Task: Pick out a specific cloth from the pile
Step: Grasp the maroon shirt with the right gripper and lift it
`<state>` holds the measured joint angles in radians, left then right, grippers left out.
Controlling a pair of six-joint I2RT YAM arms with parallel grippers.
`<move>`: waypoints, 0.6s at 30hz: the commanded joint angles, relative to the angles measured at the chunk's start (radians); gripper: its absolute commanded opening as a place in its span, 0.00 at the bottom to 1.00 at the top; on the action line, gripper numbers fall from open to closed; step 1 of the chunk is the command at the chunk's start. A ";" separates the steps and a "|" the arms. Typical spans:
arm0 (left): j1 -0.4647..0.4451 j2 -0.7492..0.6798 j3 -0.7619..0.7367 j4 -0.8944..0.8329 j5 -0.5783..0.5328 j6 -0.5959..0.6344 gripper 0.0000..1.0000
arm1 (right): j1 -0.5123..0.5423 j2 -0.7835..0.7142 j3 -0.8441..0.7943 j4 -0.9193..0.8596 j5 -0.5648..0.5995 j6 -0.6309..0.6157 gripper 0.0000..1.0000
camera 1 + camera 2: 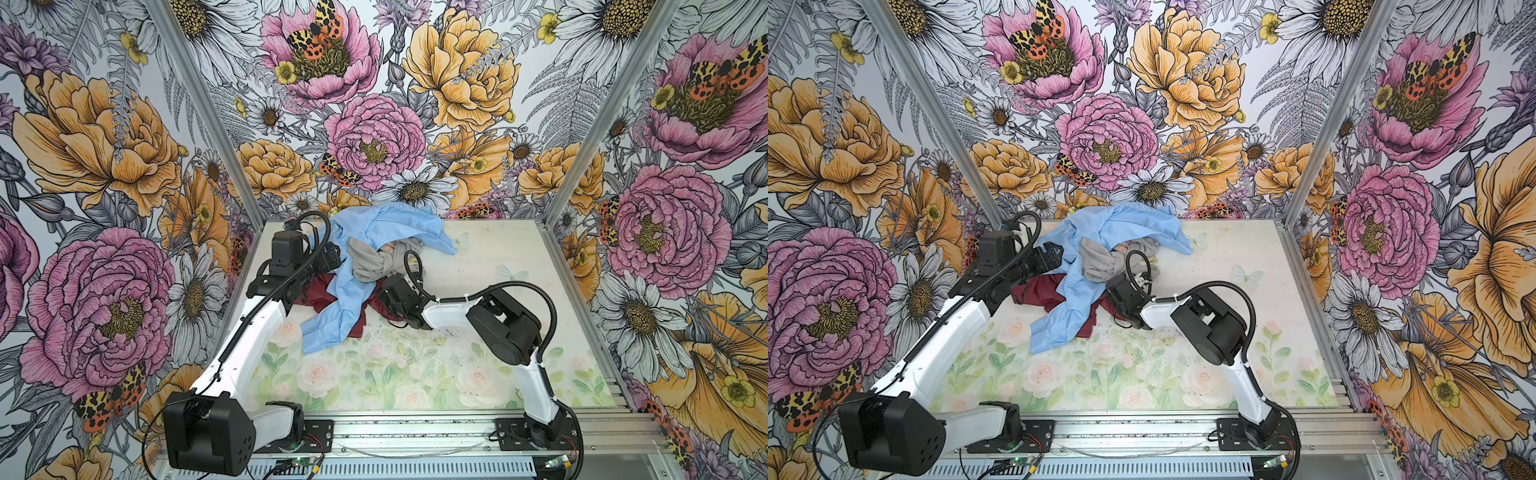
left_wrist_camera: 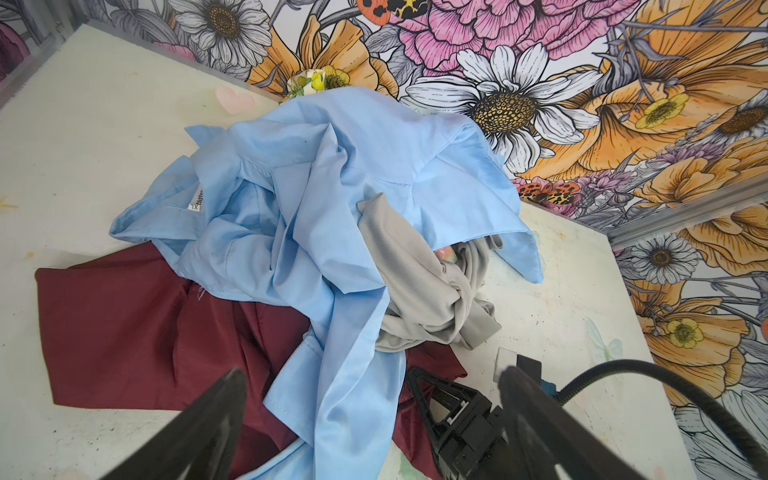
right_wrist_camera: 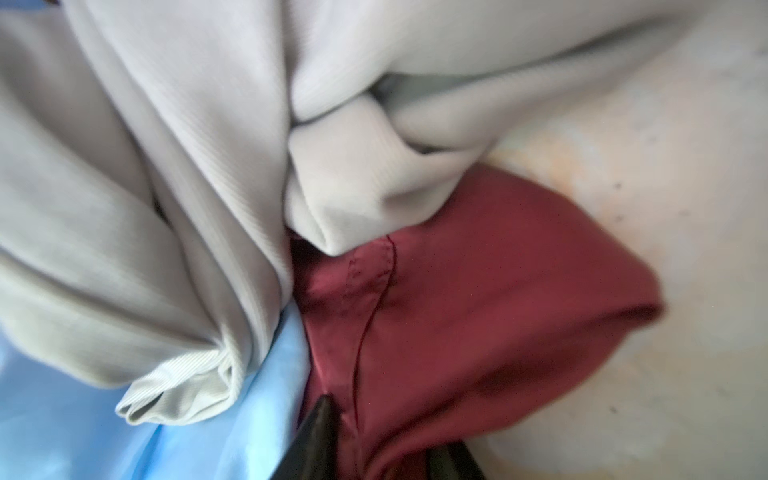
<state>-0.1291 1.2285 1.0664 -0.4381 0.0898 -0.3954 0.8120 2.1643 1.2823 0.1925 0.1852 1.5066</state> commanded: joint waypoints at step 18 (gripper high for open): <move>0.003 0.002 -0.017 0.007 -0.043 -0.011 0.96 | 0.019 -0.259 0.229 -0.058 0.136 -0.628 0.00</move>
<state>-0.1307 1.2350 1.0653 -0.4381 0.0727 -0.3950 0.8249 1.9785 1.4422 0.0875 0.2878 1.0218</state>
